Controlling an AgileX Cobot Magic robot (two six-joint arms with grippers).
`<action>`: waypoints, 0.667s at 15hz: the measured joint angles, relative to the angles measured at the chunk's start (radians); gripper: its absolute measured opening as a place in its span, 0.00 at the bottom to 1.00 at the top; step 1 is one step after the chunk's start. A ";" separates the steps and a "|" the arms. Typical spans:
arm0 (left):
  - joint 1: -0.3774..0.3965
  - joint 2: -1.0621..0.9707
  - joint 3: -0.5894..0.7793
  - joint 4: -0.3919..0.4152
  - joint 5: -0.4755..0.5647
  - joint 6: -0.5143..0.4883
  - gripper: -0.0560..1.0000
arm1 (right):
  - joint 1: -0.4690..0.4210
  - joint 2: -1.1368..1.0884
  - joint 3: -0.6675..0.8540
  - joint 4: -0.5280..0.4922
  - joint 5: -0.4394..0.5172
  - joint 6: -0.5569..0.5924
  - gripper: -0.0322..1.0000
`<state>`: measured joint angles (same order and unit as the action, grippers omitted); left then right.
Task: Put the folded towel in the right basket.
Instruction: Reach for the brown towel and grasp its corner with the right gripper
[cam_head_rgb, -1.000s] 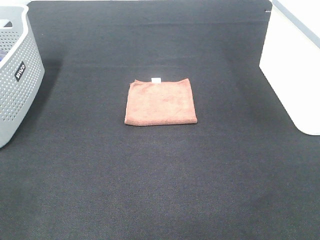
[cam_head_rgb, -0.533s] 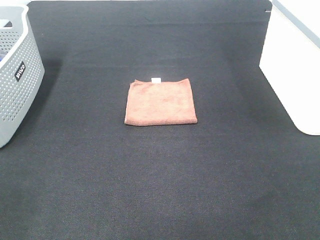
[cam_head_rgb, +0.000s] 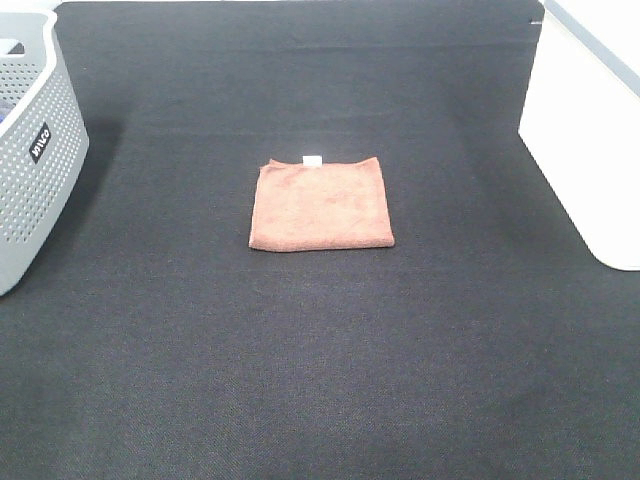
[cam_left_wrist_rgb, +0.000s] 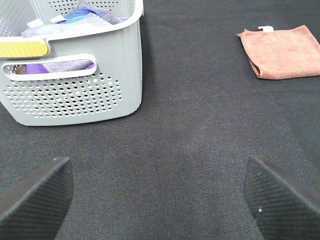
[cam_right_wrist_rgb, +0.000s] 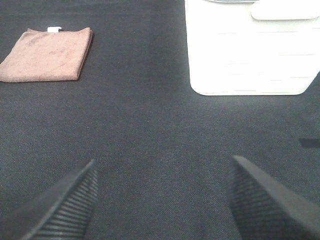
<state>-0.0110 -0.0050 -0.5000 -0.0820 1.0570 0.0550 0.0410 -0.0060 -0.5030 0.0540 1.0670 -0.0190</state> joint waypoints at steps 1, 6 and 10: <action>0.000 0.000 0.000 0.000 0.000 0.000 0.88 | 0.000 0.000 0.000 0.000 0.000 0.000 0.70; 0.000 0.000 0.000 0.000 0.000 0.000 0.88 | 0.000 0.000 0.000 0.000 0.000 0.000 0.70; 0.000 0.000 0.000 0.000 0.000 0.000 0.88 | 0.000 0.000 0.000 0.000 0.000 0.000 0.70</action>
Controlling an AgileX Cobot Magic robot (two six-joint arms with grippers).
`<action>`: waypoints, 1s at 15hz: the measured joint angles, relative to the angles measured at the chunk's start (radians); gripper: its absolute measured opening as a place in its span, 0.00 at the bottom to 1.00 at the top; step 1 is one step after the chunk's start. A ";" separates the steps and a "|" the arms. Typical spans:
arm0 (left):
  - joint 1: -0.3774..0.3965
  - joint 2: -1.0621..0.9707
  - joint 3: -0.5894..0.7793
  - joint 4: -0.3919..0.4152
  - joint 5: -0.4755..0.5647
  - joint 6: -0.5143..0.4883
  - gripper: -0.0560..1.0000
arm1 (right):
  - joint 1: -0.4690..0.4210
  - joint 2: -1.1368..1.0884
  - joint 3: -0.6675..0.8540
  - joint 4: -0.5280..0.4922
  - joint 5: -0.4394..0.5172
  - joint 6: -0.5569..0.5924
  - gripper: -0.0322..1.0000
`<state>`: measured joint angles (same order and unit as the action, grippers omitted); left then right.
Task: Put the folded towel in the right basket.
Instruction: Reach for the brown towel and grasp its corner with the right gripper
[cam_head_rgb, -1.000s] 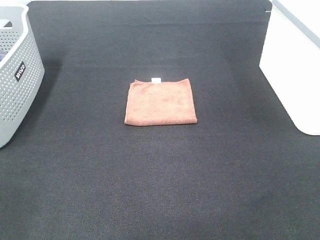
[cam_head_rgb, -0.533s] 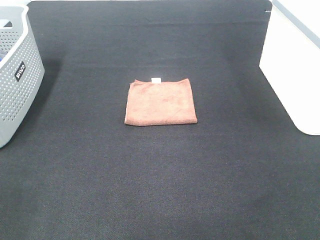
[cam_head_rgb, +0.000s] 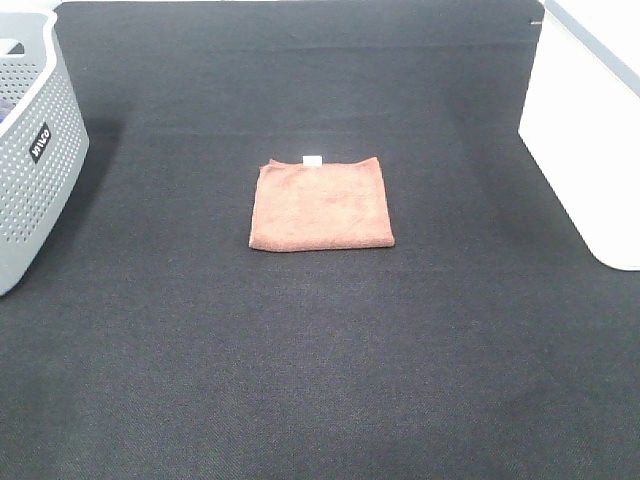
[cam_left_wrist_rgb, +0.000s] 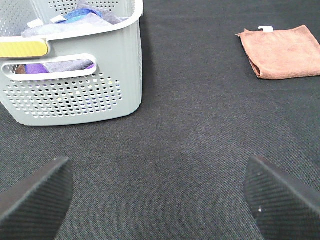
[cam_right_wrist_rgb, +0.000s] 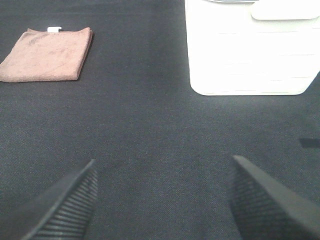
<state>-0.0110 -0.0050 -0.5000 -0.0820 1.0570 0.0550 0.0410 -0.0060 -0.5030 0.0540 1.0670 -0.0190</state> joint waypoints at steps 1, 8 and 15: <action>0.000 0.000 0.000 0.000 0.000 0.000 0.88 | 0.000 0.000 0.000 0.000 0.000 0.000 0.70; 0.000 0.000 0.000 0.000 0.000 0.000 0.88 | 0.000 0.236 -0.067 0.000 -0.119 0.000 0.70; 0.000 0.000 0.000 0.000 0.000 0.000 0.88 | 0.000 0.881 -0.403 0.011 -0.180 -0.011 0.70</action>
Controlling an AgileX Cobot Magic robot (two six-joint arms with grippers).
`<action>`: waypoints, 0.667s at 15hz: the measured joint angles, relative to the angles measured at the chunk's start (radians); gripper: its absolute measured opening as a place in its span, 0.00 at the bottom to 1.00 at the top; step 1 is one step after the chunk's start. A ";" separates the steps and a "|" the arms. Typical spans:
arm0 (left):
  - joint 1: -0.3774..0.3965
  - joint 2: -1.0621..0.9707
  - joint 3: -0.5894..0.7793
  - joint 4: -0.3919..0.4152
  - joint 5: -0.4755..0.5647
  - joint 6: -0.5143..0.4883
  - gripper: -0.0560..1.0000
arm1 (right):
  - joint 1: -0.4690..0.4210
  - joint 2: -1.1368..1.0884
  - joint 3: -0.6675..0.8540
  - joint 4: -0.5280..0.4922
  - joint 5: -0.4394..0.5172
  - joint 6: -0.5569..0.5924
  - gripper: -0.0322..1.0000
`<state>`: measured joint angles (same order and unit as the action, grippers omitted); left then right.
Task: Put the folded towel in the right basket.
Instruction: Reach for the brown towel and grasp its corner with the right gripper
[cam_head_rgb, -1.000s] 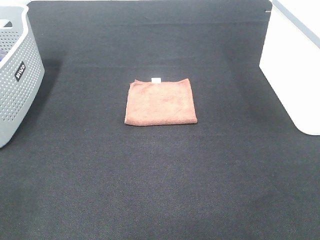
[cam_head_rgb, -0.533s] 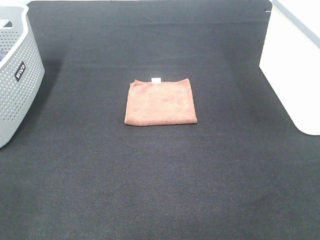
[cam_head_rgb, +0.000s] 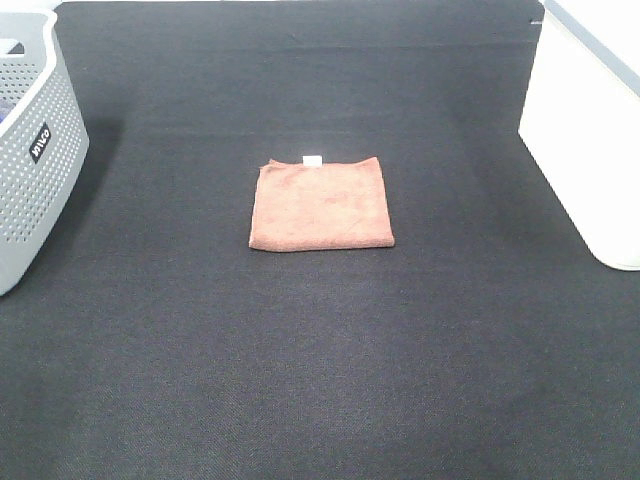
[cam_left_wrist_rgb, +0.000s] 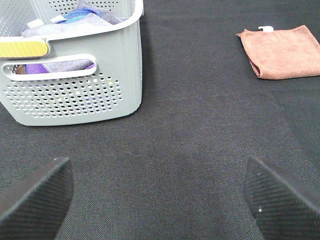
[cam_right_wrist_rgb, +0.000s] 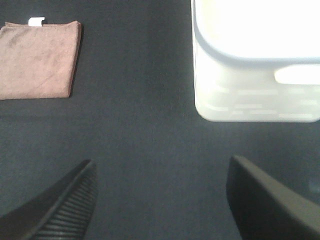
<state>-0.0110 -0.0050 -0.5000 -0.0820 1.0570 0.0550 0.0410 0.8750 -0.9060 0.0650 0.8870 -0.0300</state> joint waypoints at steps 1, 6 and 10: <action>0.000 0.000 0.000 0.000 0.000 0.000 0.88 | 0.000 0.000 0.000 0.000 0.000 0.000 0.70; 0.000 0.000 0.000 0.000 0.000 0.000 0.88 | 0.000 0.366 -0.318 0.022 0.040 -0.060 0.70; 0.000 0.000 0.000 0.000 0.000 0.000 0.88 | 0.000 0.651 -0.570 0.136 0.115 -0.074 0.70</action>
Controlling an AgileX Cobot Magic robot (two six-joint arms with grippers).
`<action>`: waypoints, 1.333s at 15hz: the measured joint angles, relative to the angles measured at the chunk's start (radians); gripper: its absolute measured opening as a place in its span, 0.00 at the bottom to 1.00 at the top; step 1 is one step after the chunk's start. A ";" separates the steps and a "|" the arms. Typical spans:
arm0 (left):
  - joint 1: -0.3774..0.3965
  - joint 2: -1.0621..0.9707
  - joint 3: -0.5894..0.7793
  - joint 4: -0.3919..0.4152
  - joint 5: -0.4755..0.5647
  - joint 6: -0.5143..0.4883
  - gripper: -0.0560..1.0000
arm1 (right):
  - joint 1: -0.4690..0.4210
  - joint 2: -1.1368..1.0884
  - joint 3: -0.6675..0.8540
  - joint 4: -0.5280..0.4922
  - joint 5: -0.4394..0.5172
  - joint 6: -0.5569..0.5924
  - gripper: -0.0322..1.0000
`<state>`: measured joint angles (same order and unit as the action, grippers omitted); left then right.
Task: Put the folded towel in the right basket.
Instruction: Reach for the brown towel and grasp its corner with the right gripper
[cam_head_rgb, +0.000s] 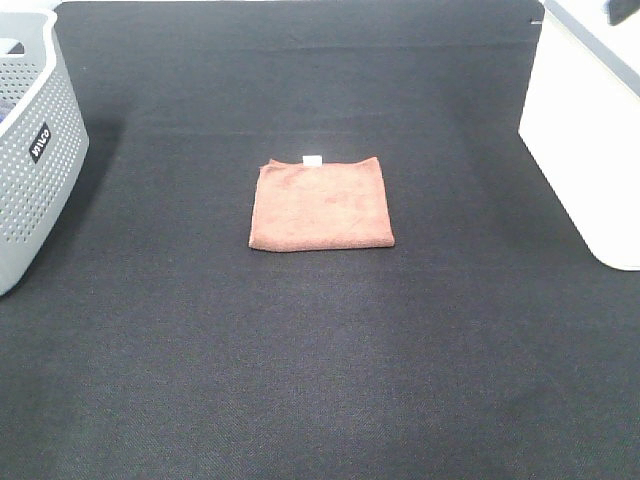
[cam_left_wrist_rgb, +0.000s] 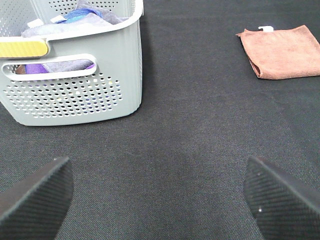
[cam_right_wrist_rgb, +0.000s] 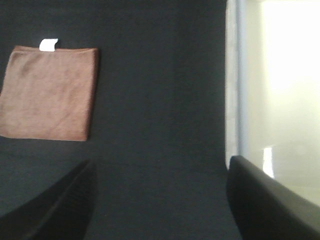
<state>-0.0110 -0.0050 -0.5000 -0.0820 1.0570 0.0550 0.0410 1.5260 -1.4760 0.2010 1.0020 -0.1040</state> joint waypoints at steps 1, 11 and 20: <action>0.000 0.000 0.000 0.000 0.000 0.000 0.88 | 0.001 0.055 -0.047 0.036 0.035 -0.013 0.70; 0.000 0.000 0.000 0.000 0.000 0.000 0.88 | 0.233 0.321 -0.132 0.175 0.038 -0.019 0.70; 0.000 0.000 0.000 0.000 0.000 0.000 0.88 | 0.233 0.708 -0.324 0.321 0.017 -0.070 0.70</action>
<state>-0.0110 -0.0050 -0.5000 -0.0820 1.0570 0.0550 0.2740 2.2340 -1.8000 0.5220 1.0190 -0.1740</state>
